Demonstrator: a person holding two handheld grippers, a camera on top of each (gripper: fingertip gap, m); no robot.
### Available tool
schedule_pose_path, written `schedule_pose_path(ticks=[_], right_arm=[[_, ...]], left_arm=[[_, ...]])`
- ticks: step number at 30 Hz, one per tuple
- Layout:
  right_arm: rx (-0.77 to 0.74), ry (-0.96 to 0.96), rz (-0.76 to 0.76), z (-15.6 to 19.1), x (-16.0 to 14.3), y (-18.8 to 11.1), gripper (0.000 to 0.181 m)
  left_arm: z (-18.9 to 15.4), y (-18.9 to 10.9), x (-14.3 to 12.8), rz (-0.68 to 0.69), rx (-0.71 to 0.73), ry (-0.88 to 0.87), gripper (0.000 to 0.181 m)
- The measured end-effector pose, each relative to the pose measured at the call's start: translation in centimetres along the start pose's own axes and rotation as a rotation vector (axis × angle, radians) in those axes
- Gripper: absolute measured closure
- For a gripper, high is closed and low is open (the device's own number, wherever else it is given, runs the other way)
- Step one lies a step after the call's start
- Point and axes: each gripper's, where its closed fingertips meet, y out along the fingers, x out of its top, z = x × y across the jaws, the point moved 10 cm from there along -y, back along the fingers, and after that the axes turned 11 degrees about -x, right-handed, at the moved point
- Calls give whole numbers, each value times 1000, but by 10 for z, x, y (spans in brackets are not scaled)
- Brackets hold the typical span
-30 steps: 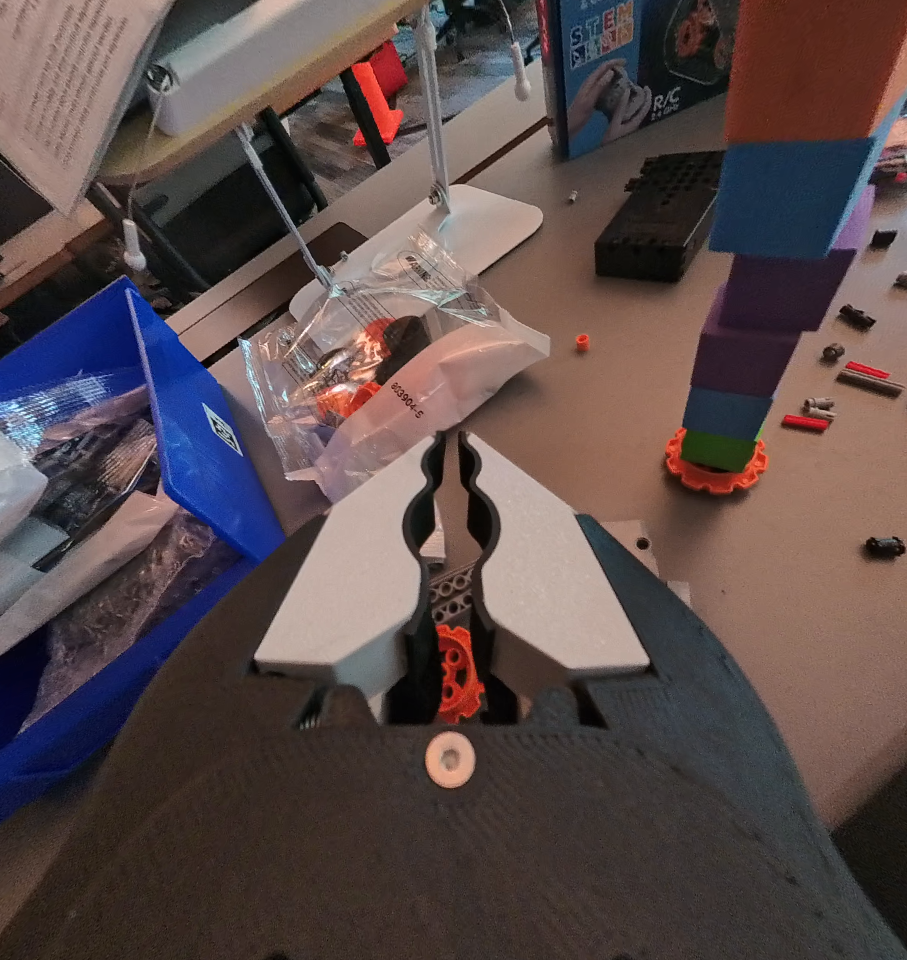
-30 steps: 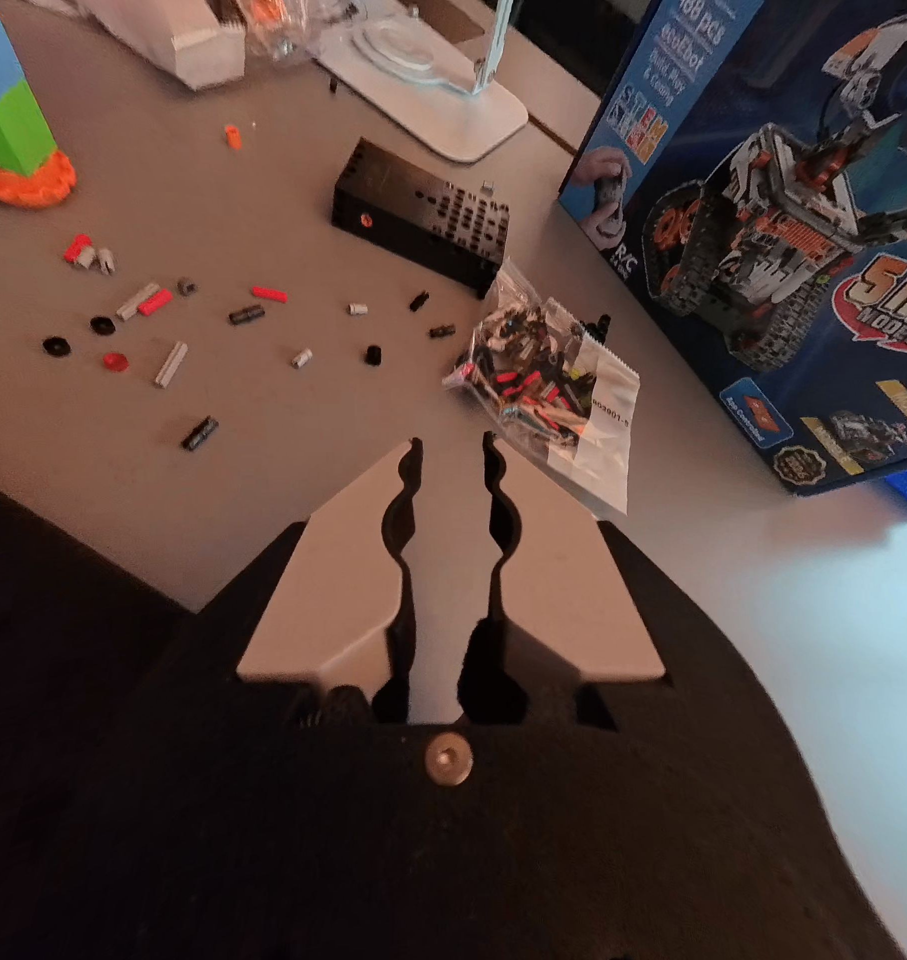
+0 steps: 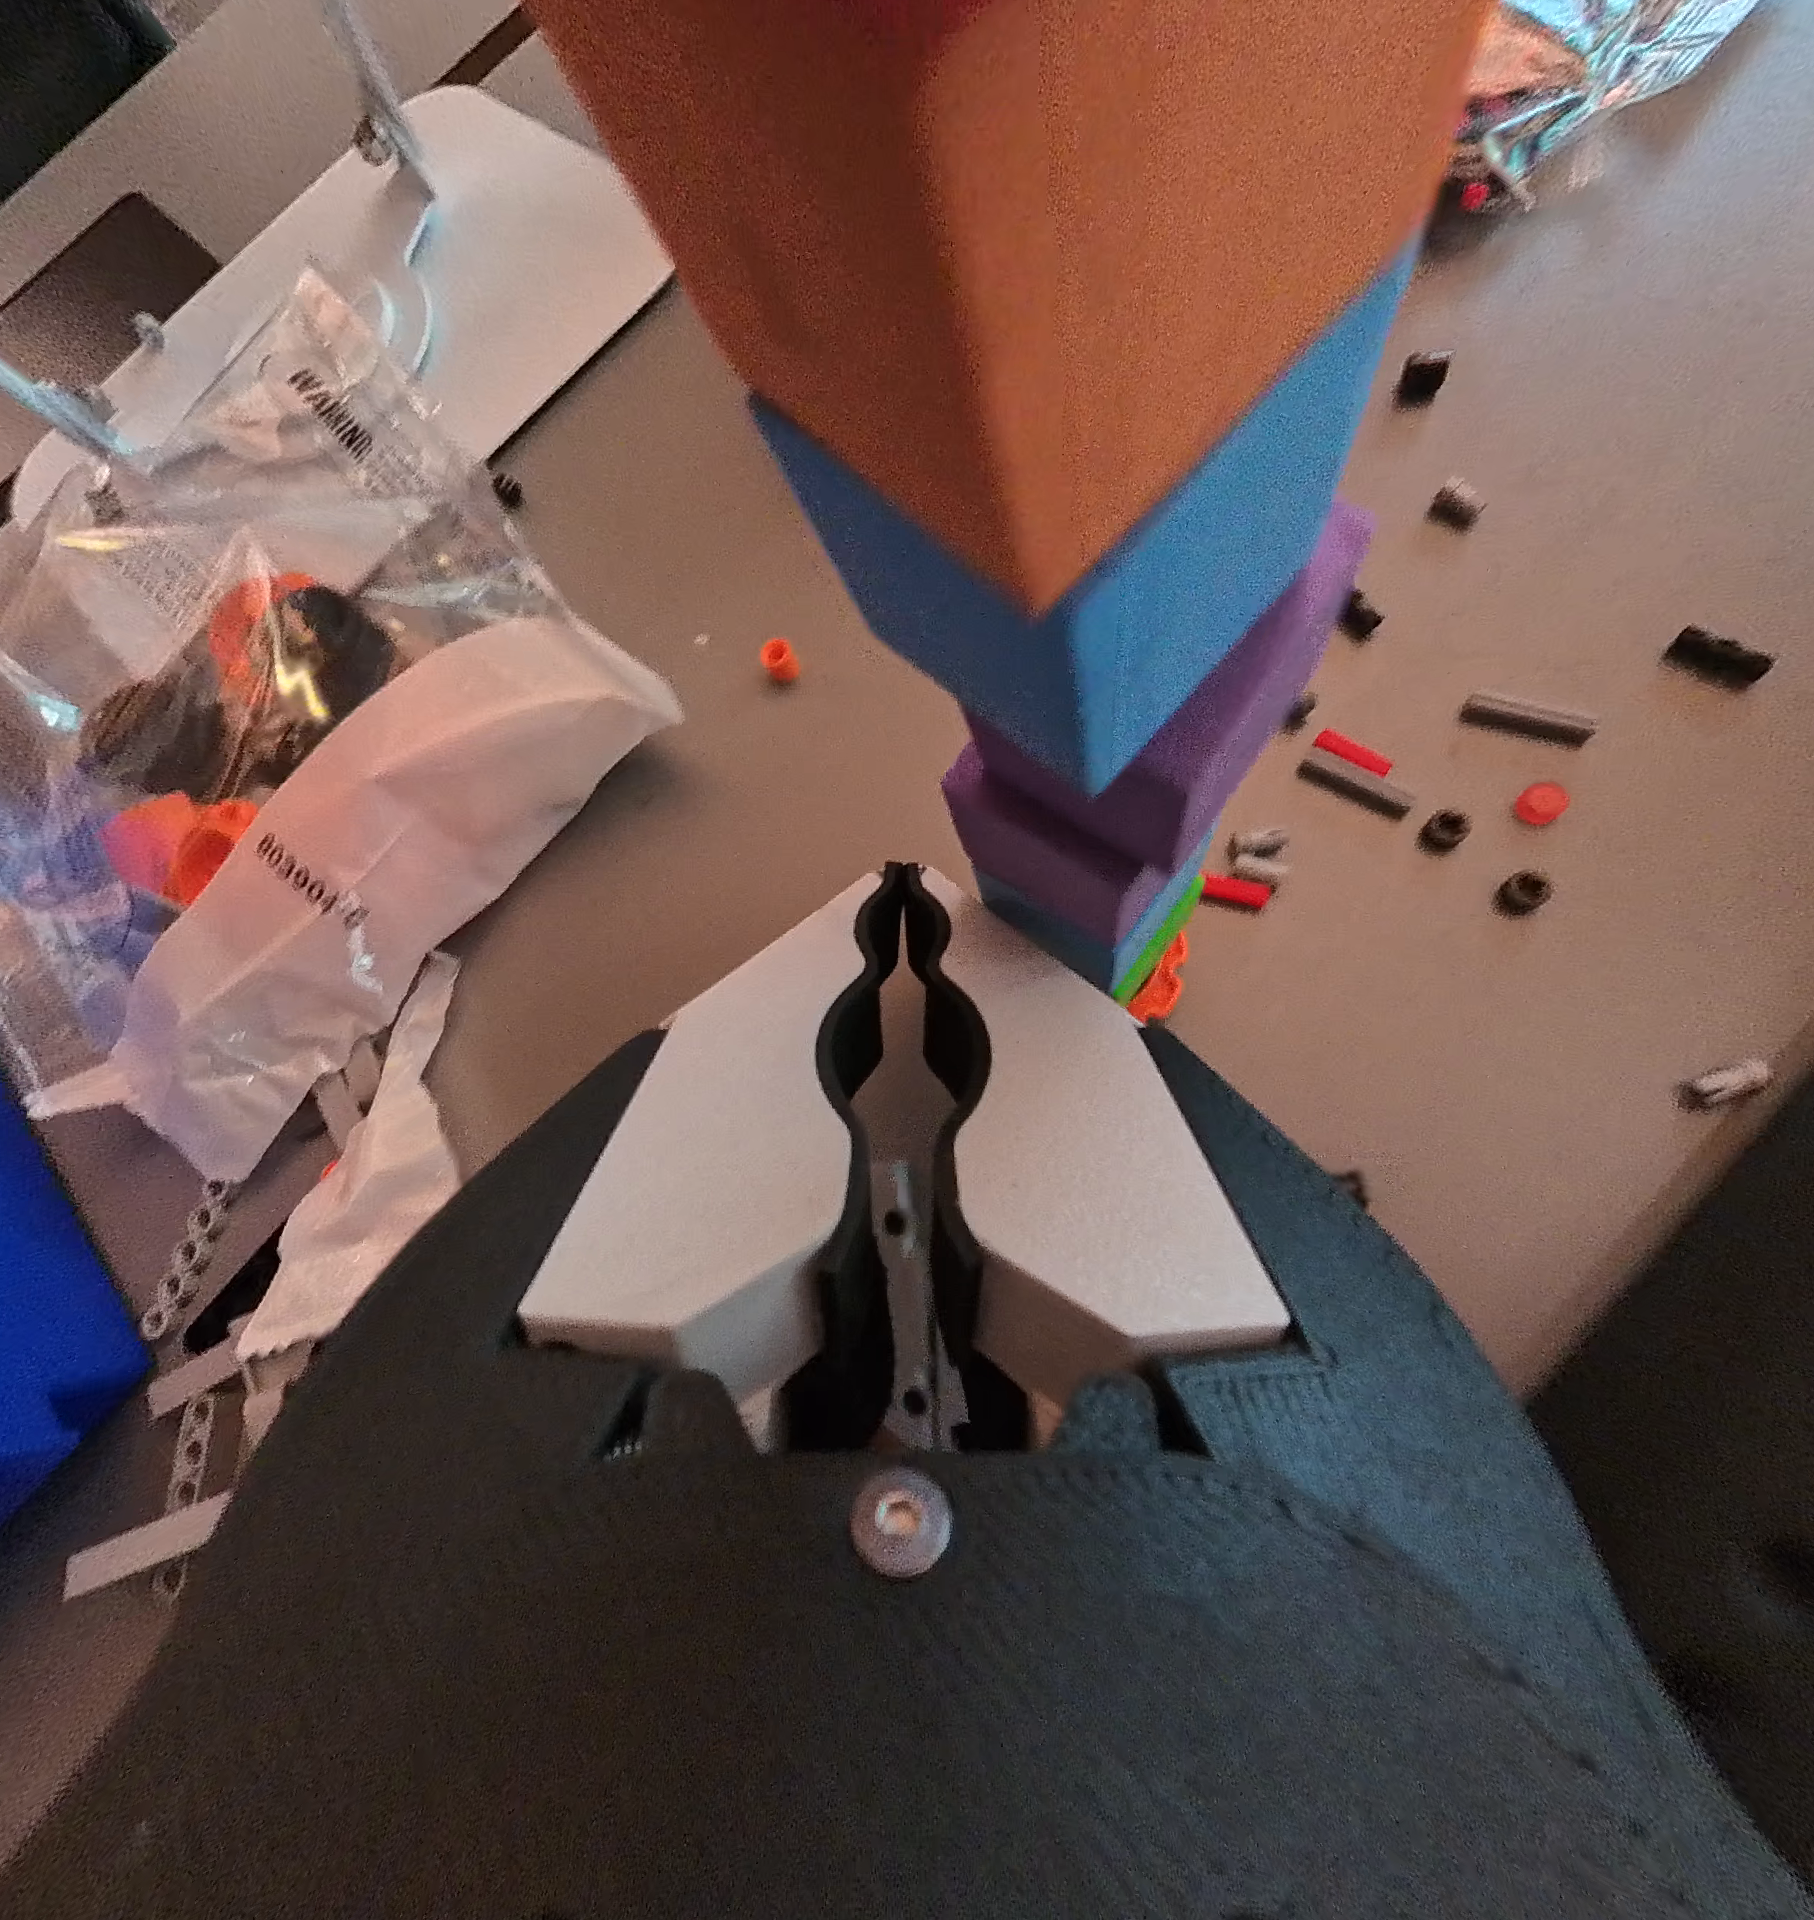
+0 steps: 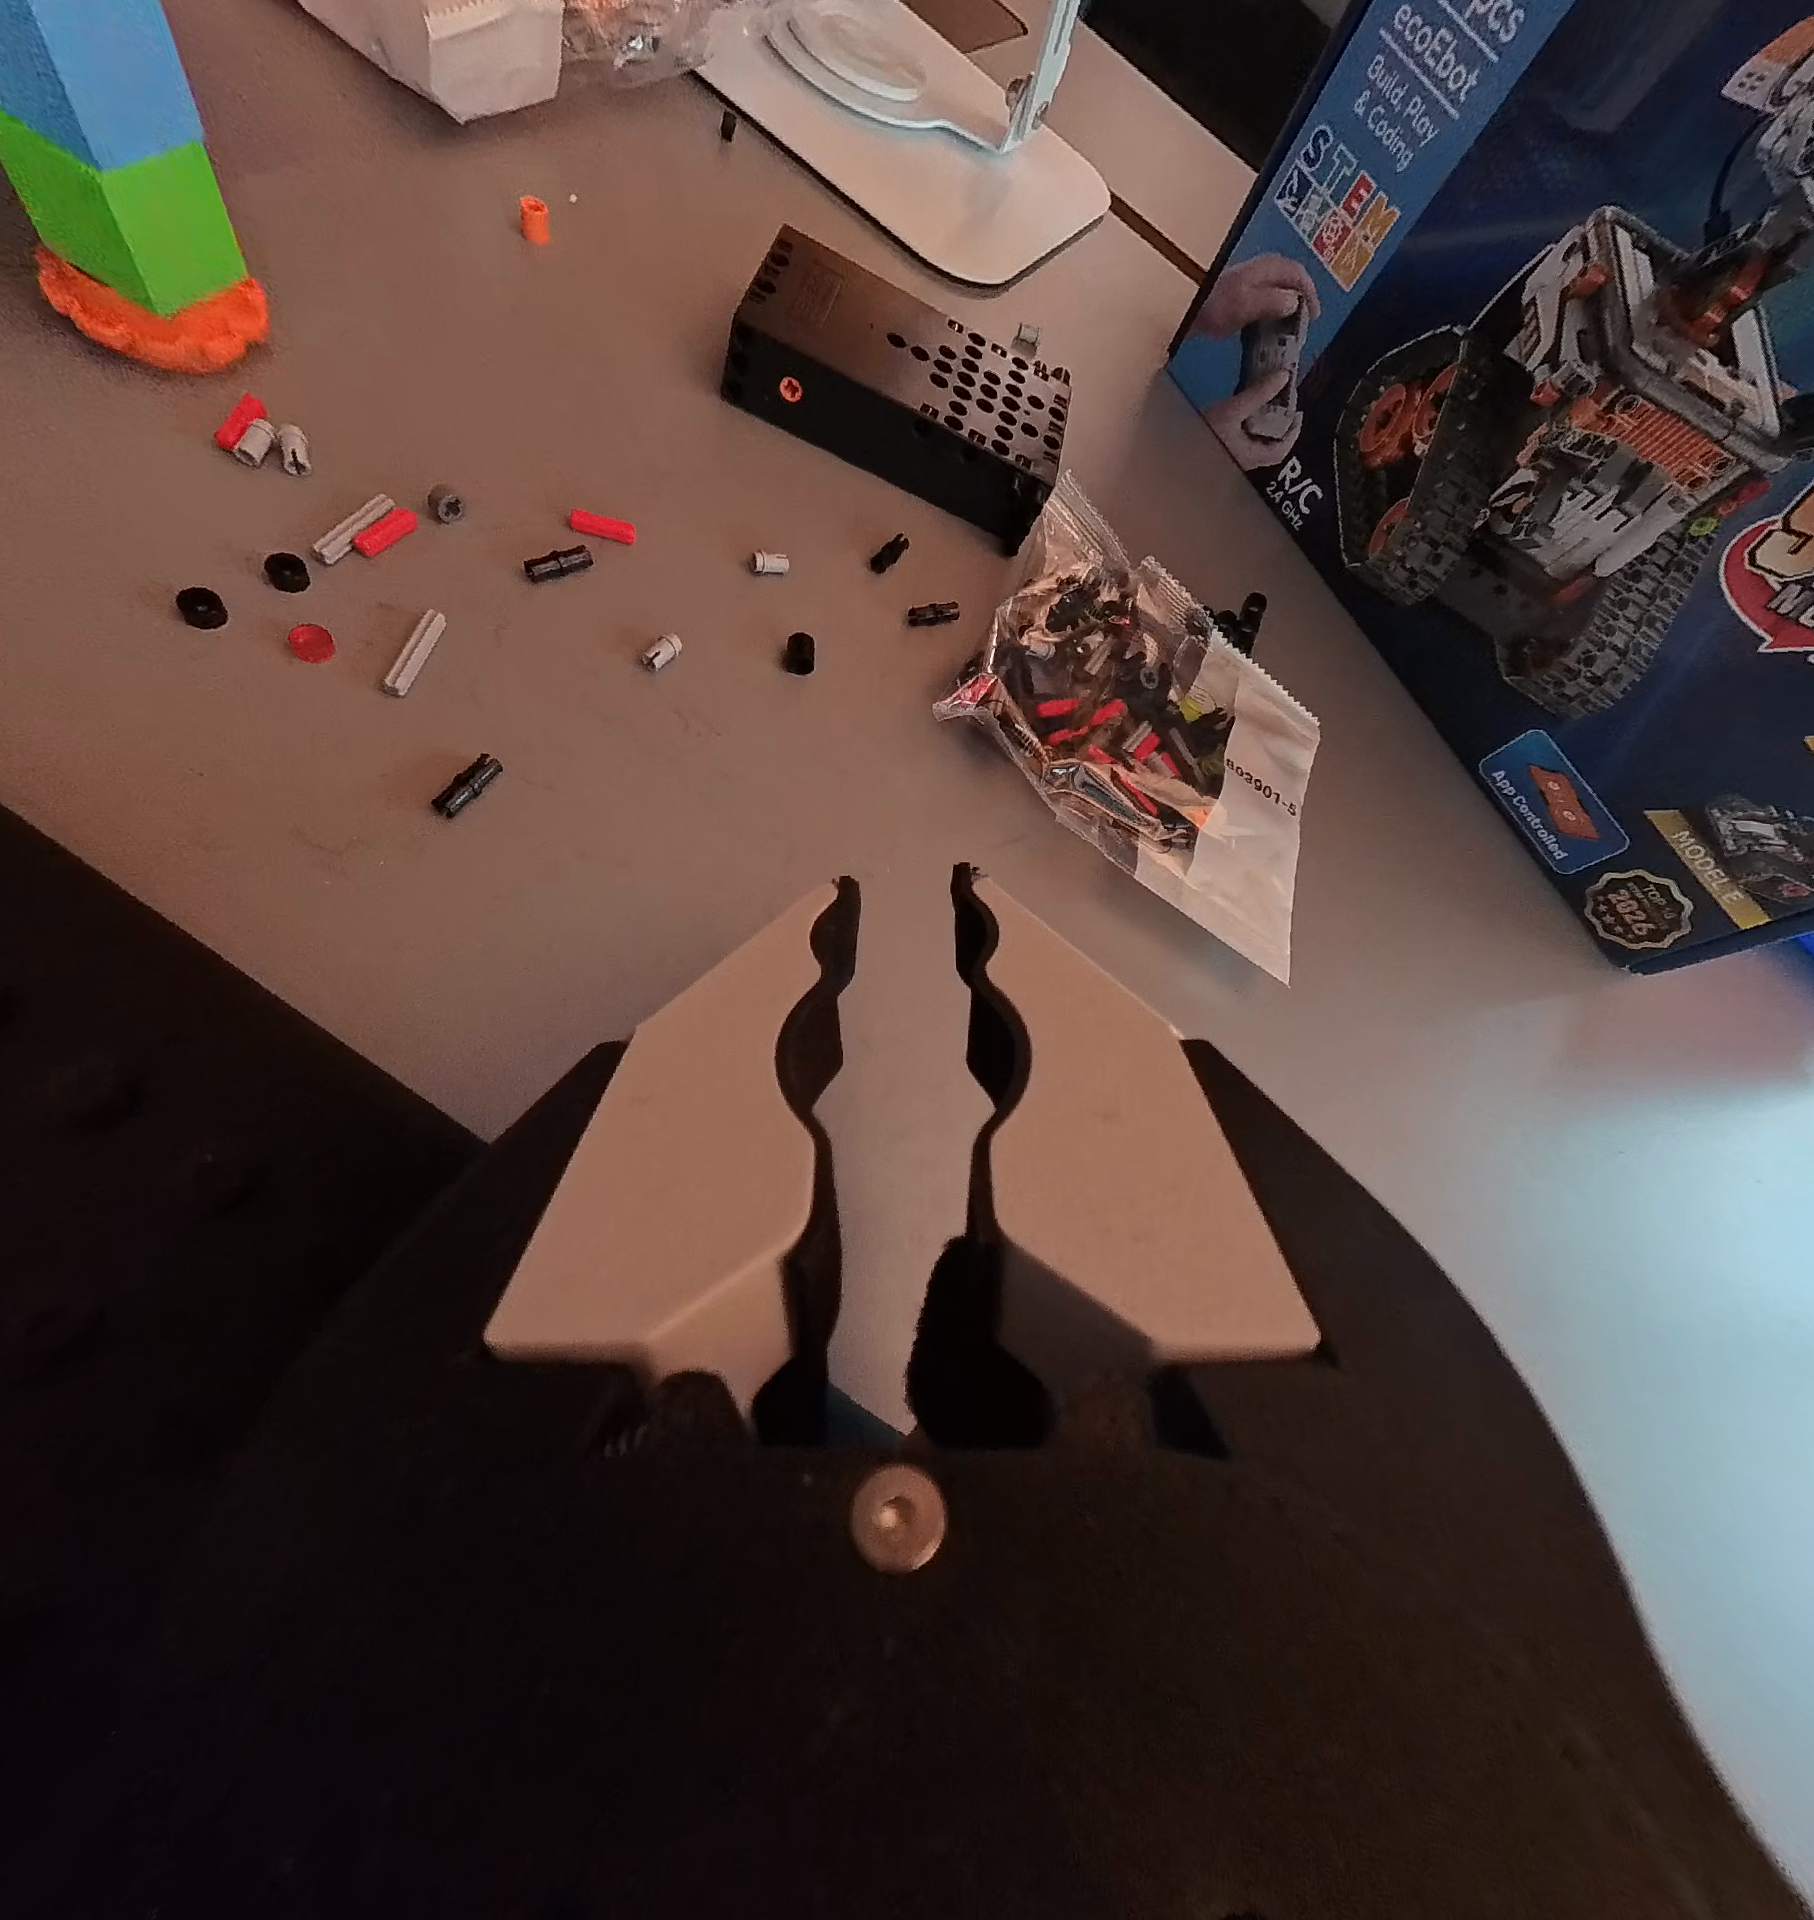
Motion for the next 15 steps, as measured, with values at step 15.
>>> schedule_pose_path(ticks=[15], right_arm=[[16,215,65,-31,-16,-17,163]], left_arm=[[-9,27,31,-2,0,-27,181]])
